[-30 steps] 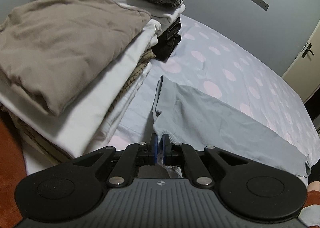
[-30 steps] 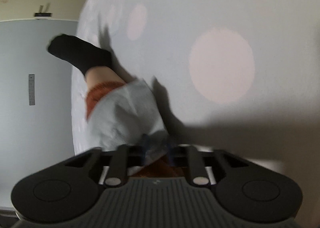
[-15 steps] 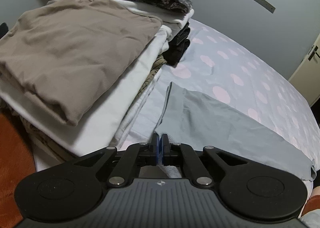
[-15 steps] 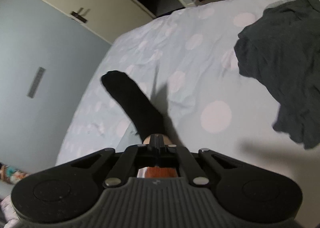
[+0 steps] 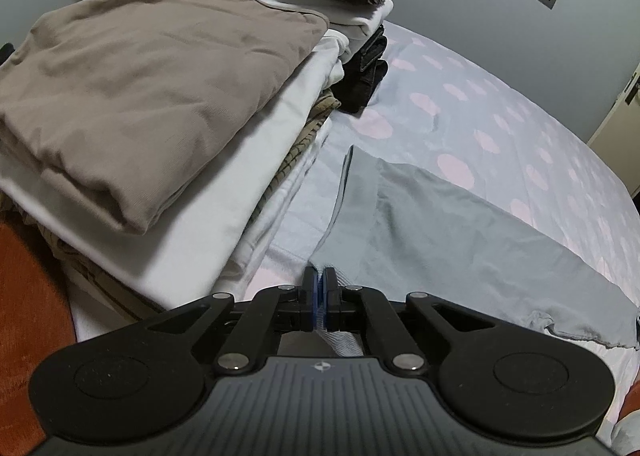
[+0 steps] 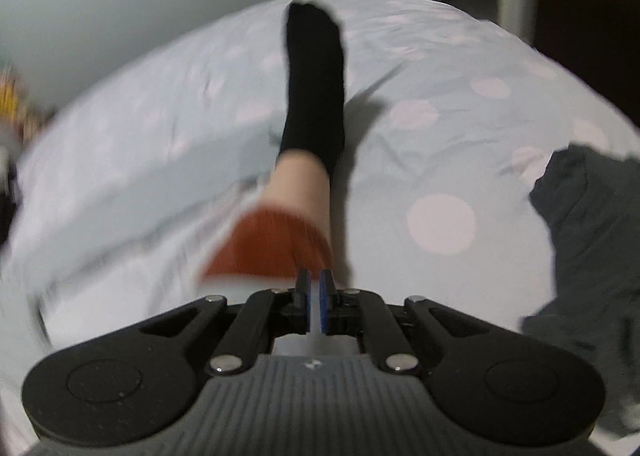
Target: Fold clothes
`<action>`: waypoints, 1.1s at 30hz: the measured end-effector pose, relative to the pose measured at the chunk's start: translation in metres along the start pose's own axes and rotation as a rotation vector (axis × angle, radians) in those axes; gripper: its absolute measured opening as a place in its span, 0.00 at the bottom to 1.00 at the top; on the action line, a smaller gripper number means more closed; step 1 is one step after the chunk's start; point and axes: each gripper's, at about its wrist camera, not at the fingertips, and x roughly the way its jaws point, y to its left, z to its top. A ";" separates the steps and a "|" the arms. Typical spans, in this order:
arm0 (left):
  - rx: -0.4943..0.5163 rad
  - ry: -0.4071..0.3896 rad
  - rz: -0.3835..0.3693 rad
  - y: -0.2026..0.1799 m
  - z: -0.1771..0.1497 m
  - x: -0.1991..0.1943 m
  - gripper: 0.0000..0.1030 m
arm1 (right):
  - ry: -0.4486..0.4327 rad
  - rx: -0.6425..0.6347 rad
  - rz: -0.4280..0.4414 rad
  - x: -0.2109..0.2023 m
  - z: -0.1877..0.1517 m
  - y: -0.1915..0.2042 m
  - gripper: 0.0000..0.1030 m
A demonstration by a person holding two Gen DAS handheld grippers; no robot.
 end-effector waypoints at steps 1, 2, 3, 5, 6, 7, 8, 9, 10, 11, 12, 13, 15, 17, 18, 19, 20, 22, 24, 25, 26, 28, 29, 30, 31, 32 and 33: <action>0.004 -0.001 0.000 -0.001 0.001 0.000 0.02 | 0.018 -0.050 -0.006 -0.001 -0.008 0.003 0.09; 0.007 -0.002 -0.001 -0.002 0.001 0.000 0.02 | 0.036 -0.100 -0.012 -0.001 -0.016 0.007 0.10; 0.007 -0.003 -0.001 -0.003 0.001 0.000 0.02 | 0.054 -0.149 -0.017 -0.002 -0.024 0.010 0.18; 0.005 -0.003 -0.001 -0.004 0.001 0.001 0.02 | 0.077 -0.264 -0.034 -0.002 -0.041 0.020 0.33; 0.006 -0.003 0.000 -0.005 0.000 0.001 0.02 | 0.088 -0.327 -0.042 0.000 -0.048 0.025 0.34; 0.007 -0.003 0.002 -0.005 0.000 0.001 0.02 | 0.102 -0.394 -0.049 0.001 -0.056 0.031 0.34; 0.006 -0.003 0.003 -0.005 0.000 0.000 0.02 | 0.116 -0.463 -0.055 0.003 -0.065 0.037 0.34; 0.004 -0.003 0.003 -0.005 0.000 0.000 0.02 | 0.126 -0.519 -0.061 0.005 -0.072 0.043 0.34; 0.001 -0.002 0.003 -0.004 0.000 -0.001 0.02 | 0.129 -0.571 -0.068 0.007 -0.080 0.047 0.34; -0.001 -0.002 0.002 -0.004 0.000 -0.002 0.02 | 0.123 -0.606 -0.078 0.010 -0.086 0.050 0.34; -0.004 0.000 0.003 -0.003 -0.001 -0.002 0.02 | 0.112 -0.629 -0.088 0.012 -0.091 0.053 0.33; -0.007 0.001 0.002 -0.002 -0.001 -0.003 0.02 | 0.097 -0.643 -0.097 0.014 -0.094 0.055 0.31; -0.012 0.002 0.003 -0.001 -0.002 -0.004 0.02 | 0.064 -0.654 -0.135 0.015 -0.096 0.057 0.12; -0.015 -0.002 0.002 0.000 -0.001 -0.006 0.03 | 0.033 -0.656 -0.168 0.014 -0.095 0.057 0.05; -0.016 -0.003 0.003 0.000 -0.001 -0.007 0.03 | 0.020 -0.651 -0.177 0.011 -0.093 0.056 0.05; -0.017 -0.004 0.005 0.000 0.000 -0.008 0.03 | 0.005 -0.640 -0.184 0.005 -0.087 0.054 0.05; -0.017 -0.004 0.008 0.001 0.000 -0.009 0.03 | -0.011 -0.628 -0.190 -0.002 -0.081 0.052 0.05; -0.017 -0.003 0.018 0.001 0.001 -0.009 0.03 | -0.055 -0.592 -0.201 -0.018 -0.064 0.048 0.05; -0.018 -0.004 0.027 0.000 0.002 -0.009 0.03 | -0.113 -0.535 -0.208 -0.034 -0.038 0.043 0.05; -0.017 -0.005 0.031 0.000 0.003 -0.009 0.03 | -0.138 -0.502 -0.206 -0.040 -0.023 0.040 0.05; -0.017 -0.006 0.036 -0.001 0.003 -0.009 0.03 | -0.157 -0.471 -0.204 -0.044 -0.008 0.037 0.05; -0.013 -0.007 0.048 -0.001 0.004 -0.009 0.03 | -0.176 -0.444 -0.208 -0.041 0.018 0.037 0.05; -0.010 -0.008 0.056 -0.002 0.003 -0.008 0.03 | -0.171 -0.442 -0.218 -0.032 0.031 0.039 0.05; -0.007 -0.008 0.063 -0.002 0.003 -0.008 0.03 | -0.161 -0.444 -0.229 -0.021 0.042 0.042 0.05; -0.005 -0.008 0.071 -0.003 0.003 -0.008 0.03 | -0.151 -0.447 -0.243 -0.008 0.050 0.045 0.04; -0.007 -0.005 0.079 -0.001 0.003 -0.007 0.03 | -0.142 -0.450 -0.259 0.005 0.059 0.047 0.04; -0.010 -0.003 0.087 0.000 0.003 -0.007 0.03 | -0.133 -0.444 -0.269 0.016 0.066 0.049 0.04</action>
